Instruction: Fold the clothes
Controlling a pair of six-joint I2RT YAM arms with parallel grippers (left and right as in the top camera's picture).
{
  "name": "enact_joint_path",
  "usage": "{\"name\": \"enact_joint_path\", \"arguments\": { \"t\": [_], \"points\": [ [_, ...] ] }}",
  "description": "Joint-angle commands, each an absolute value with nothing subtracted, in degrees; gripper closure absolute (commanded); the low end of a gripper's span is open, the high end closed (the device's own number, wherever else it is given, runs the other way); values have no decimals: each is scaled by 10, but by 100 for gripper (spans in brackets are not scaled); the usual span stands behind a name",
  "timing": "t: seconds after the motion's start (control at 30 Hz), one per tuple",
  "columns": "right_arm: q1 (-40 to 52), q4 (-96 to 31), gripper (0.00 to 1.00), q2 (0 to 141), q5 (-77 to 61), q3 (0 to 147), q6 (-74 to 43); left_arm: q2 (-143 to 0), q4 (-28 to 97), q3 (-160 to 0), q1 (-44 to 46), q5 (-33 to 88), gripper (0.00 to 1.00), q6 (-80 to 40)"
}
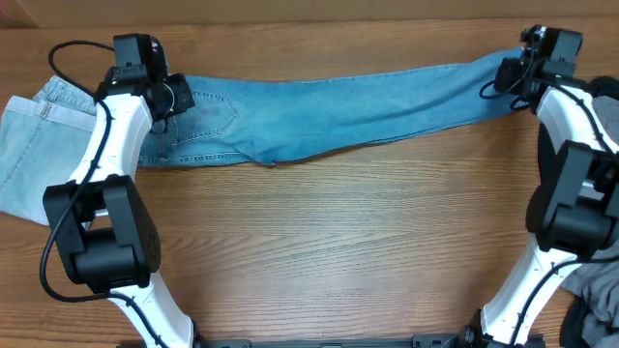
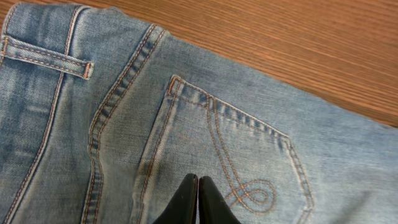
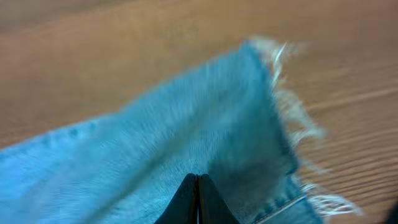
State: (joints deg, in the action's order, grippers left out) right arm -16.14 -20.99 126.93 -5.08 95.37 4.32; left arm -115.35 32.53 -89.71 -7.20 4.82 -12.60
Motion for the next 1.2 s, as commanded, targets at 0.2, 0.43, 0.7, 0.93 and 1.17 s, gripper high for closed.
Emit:
{"name": "enact_joint_path", "arguments": {
  "t": [0.2, 0.43, 0.7, 0.93, 1.17],
  "points": [
    [-169, -231, 96, 1323, -44, 959, 44, -1252, 329, -900, -71, -19, 95, -111],
    [-226, -419, 96, 1323, 21, 956, 43, -1251, 377, -900, -71, -61, 96, -111],
    [-298, -641, 96, 1323, -37, 956, -84, -1239, 430, -902, -71, -26, 96, -119],
    [-239, -621, 96, 1322, -44, 966, -71, -1139, 433, -972, -70, 87, 78, -99],
    [-237, -606, 96, 1322, -48, 966, -71, -1157, 418, -973, -100, 19, 42, -12]
  ]
}}
